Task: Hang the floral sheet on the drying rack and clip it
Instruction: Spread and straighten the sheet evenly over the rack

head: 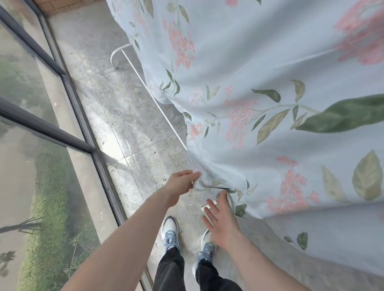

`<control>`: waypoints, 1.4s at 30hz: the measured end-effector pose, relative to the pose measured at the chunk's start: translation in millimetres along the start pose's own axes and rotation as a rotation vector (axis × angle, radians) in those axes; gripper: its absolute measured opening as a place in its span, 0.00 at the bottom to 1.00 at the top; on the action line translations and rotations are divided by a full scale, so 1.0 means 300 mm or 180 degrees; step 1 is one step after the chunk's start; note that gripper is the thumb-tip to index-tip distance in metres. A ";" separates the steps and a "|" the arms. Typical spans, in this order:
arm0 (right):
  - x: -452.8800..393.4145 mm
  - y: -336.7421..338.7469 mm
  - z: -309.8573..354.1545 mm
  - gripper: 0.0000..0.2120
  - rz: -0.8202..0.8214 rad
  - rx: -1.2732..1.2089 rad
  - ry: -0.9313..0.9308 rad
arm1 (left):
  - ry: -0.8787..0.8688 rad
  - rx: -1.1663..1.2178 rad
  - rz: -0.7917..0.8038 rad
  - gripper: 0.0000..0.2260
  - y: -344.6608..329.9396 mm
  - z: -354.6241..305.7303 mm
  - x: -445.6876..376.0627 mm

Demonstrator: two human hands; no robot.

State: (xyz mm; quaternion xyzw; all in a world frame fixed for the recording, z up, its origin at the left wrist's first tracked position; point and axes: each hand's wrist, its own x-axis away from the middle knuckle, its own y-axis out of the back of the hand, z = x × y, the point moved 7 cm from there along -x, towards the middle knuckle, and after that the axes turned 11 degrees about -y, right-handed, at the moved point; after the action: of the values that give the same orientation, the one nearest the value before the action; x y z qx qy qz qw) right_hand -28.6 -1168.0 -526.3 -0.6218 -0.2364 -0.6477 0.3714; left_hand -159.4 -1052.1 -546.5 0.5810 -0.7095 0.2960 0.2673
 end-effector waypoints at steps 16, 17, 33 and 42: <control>-0.372 0.015 0.058 0.07 0.0018 -0.0902 0.0024 | 0.0282 -0.0412 0.0266 0.06 0.044 0.219 -0.289; -0.387 0.016 0.070 0.07 0.0012 -0.0954 0.0051 | 0.0301 -0.0170 0.0279 0.04 0.030 0.204 -0.309; -0.571 0.142 0.181 0.09 -0.1535 -0.1086 0.0282 | -0.0306 -0.0632 -0.0791 0.07 -0.020 0.097 -0.600; -0.737 0.166 0.204 0.10 -0.1773 -0.0896 0.0099 | -0.0147 -0.1159 -0.0781 0.16 0.001 0.168 -0.773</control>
State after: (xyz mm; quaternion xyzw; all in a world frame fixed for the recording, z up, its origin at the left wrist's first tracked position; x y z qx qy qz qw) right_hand 37.6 -1110.1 -743.9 -0.5685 -0.2999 -0.7604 0.0935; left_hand -119.3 -934.3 -748.5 0.6117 -0.6811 0.1149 0.3856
